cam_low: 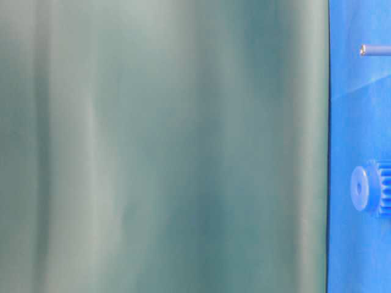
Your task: Insert the shaft placed at a random location into the center hole of the small gear at another random location.
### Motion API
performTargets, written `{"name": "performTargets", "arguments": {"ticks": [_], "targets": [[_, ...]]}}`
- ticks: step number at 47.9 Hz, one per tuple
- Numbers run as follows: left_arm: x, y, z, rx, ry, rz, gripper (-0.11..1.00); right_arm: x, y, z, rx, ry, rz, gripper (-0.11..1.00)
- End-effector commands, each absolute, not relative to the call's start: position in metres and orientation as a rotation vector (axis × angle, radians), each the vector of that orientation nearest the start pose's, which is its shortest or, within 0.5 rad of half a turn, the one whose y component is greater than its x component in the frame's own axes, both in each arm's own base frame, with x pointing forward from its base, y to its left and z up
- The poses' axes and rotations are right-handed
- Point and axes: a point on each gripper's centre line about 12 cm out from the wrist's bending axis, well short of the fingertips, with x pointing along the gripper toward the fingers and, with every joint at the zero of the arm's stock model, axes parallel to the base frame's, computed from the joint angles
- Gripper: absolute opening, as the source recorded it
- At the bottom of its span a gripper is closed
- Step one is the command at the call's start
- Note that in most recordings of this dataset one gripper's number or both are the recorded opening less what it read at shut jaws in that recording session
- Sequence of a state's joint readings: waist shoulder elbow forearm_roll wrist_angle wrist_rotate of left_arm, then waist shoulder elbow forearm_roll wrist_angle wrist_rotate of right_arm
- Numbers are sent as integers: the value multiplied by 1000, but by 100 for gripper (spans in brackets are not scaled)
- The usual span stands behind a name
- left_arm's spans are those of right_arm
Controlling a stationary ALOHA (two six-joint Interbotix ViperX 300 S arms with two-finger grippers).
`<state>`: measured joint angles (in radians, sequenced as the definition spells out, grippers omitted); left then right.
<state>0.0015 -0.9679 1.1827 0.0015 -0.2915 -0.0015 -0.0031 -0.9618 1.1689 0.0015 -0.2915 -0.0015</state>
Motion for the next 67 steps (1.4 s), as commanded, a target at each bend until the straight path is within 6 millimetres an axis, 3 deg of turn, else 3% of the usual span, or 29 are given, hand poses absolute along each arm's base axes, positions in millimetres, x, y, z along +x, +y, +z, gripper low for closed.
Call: {"name": "performTargets", "arguments": {"ticks": [1, 6, 16, 28, 35, 47, 54, 67], "targets": [[199, 0, 298, -23, -89, -1, 0, 202, -1, 298, -17, -84, -4, 0], [197, 0, 299, -26, -92, -2, 0, 203, -2, 294, -13, -58, -11, -5], [197, 0, 298, -17, -86, 0, 0, 206, -12, 288, -12, -30, -57, -6], [197, 1, 298, -14, -86, 5, 0, 219, -32, 260, 9, 52, -149, -4], [196, 4, 297, -15, -85, 19, 0, 230, -45, 233, 33, 102, -199, 16], [195, 6, 295, -14, -82, 28, 0, 247, -64, 183, 92, 182, -293, 84], [194, 6, 294, -14, -82, 28, 0, 259, -72, 156, 124, 218, -345, 73], [193, 6, 292, -14, -78, 28, 0, 275, -81, 120, 165, 283, -396, 74]]}}
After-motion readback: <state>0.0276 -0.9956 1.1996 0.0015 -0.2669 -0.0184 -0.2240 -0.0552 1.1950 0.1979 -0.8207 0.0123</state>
